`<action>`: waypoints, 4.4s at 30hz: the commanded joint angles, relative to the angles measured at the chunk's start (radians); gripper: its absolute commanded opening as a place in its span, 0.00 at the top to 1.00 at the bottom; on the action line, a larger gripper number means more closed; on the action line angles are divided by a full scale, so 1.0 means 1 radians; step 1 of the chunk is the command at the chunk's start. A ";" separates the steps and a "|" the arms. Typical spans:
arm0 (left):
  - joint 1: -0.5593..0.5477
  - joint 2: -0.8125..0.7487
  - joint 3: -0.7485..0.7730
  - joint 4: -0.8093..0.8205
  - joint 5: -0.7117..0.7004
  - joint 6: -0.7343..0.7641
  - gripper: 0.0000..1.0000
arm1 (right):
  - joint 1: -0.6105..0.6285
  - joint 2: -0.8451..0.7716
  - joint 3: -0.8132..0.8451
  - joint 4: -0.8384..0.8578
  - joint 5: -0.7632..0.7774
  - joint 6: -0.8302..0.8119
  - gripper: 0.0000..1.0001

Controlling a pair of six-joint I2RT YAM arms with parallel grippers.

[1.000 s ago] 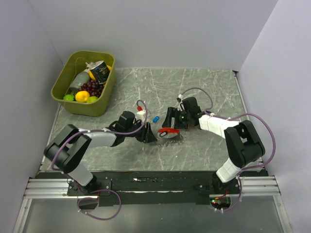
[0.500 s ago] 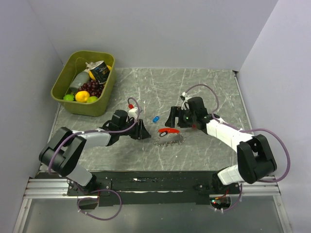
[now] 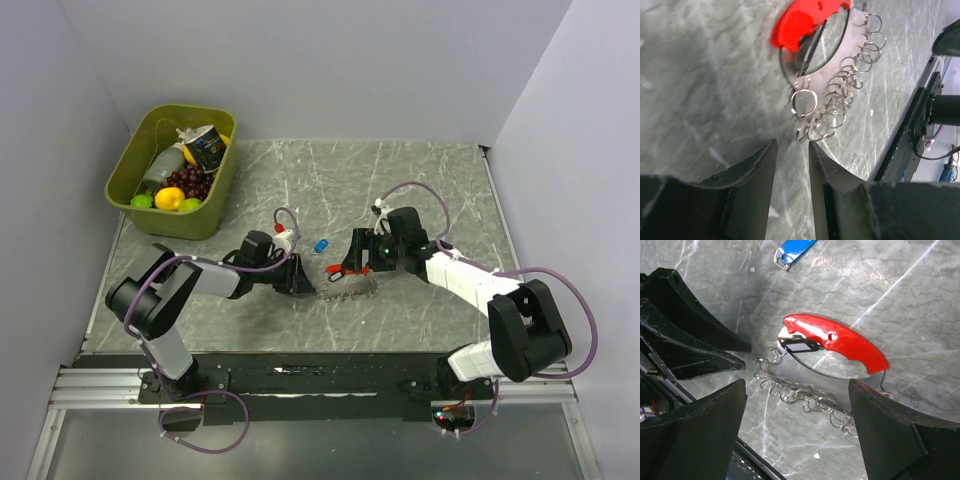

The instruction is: Put the keys on the keyring

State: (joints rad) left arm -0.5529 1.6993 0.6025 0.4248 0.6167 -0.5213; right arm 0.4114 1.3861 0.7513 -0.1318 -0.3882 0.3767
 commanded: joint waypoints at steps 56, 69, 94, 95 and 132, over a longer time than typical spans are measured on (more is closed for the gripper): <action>-0.320 -0.753 0.175 -0.356 -0.193 0.638 0.99 | -0.003 -0.486 -0.122 0.426 -0.670 -0.139 0.47; -0.367 -0.773 0.180 -0.333 -0.193 0.688 0.99 | 0.079 -0.447 -0.089 0.374 -0.565 -0.146 0.60; -0.378 -0.750 0.183 -0.336 -0.322 0.665 0.99 | 0.179 -0.503 -0.092 0.314 -0.526 -0.186 0.64; -0.378 -0.750 0.183 -0.334 -0.319 0.667 0.99 | 0.178 -0.498 -0.090 0.317 -0.526 -0.185 0.64; -0.312 -0.935 0.151 -0.268 -0.398 0.451 0.20 | 0.175 -0.479 -0.113 0.452 -0.520 -0.219 1.00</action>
State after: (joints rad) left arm -0.9146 0.8627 0.7658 0.0612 0.2604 0.0631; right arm 0.5858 0.9680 0.6456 0.2249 -0.8841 0.2066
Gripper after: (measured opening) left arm 0.755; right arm 0.010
